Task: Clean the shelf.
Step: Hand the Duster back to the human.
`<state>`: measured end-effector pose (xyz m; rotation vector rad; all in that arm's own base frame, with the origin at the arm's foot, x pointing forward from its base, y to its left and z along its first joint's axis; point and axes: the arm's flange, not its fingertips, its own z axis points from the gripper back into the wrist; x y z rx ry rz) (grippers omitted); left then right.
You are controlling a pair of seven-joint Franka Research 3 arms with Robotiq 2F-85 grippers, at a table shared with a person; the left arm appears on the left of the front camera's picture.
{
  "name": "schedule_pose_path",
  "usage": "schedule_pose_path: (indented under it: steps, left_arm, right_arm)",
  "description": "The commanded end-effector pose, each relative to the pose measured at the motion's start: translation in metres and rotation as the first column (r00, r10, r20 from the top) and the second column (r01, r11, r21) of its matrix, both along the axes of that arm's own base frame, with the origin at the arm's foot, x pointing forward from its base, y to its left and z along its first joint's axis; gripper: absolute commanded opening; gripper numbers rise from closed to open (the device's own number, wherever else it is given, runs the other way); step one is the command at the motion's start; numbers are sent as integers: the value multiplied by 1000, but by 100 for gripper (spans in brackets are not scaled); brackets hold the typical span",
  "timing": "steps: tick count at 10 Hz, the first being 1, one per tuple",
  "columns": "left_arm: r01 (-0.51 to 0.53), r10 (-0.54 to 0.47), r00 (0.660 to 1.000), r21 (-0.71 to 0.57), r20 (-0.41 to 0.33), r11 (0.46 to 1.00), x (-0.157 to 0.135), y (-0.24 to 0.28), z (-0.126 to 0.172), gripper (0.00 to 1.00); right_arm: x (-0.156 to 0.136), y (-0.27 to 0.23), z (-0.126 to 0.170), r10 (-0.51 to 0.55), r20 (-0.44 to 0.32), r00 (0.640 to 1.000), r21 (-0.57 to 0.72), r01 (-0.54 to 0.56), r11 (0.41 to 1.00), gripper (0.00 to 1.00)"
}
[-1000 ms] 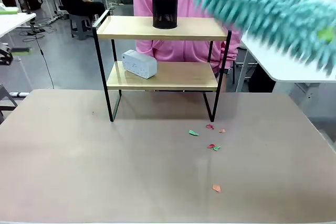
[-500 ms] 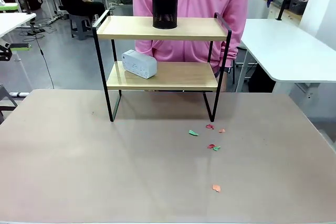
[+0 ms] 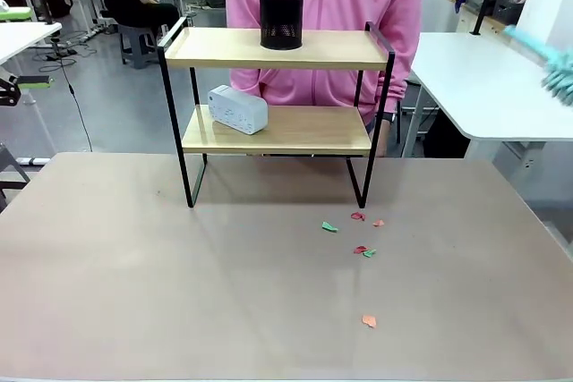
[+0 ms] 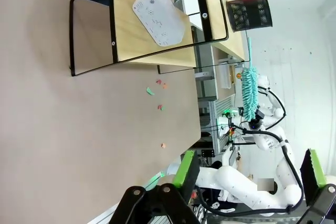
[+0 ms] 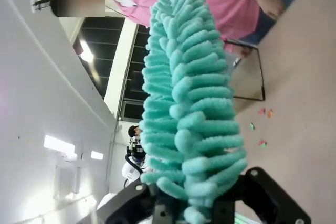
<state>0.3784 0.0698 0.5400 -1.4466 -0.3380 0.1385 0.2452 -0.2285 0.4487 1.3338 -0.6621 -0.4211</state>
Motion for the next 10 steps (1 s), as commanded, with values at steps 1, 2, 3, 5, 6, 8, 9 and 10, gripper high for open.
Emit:
schedule_pose_path:
  steps: [1, 2, 3, 5, 6, 8, 9, 10]
  left_arm:
    - [13, -13, 1000, 4, 8, 1000, -3, 3, 1, 100]
    - [13, -13, 1000, 4, 8, 1000, -3, 3, 1, 100]
    - [13, -13, 1000, 4, 8, 1000, -3, 3, 1, 100]
    - [13, -13, 1000, 4, 8, 1000, -3, 3, 1, 100]
    - [13, -13, 1000, 4, 8, 1000, -3, 3, 1, 100]
    - [13, -13, 1000, 4, 8, 1000, -3, 3, 1, 100]
    - [13, -13, 1000, 4, 8, 1000, -3, 3, 1, 100]
    - [13, -13, 1000, 4, 8, 1000, -3, 3, 1, 100]
  right_arm:
    - [-8, 39, -18, 2, -65, 998, 13, -1, 1000, 0]
    - [-4, 41, -22, -7, -103, 995, -10, 6, 1000, 0]
    - [-1, 44, -24, 4, -102, 995, -1, -4, 1000, 0]
    - [0, 46, -24, 9, -107, 994, -9, -10, 1000, 0]
    - [2, 48, -25, 21, -107, 994, 0, -21, 1000, 0]
    - [7, 53, -28, 23, -119, 993, -7, -24, 1000, 0]
    - [8, 54, -28, 19, -123, 992, -12, -21, 1000, 0]
    - [8, 54, -28, 17, -118, 993, -15, -19, 1000, 0]
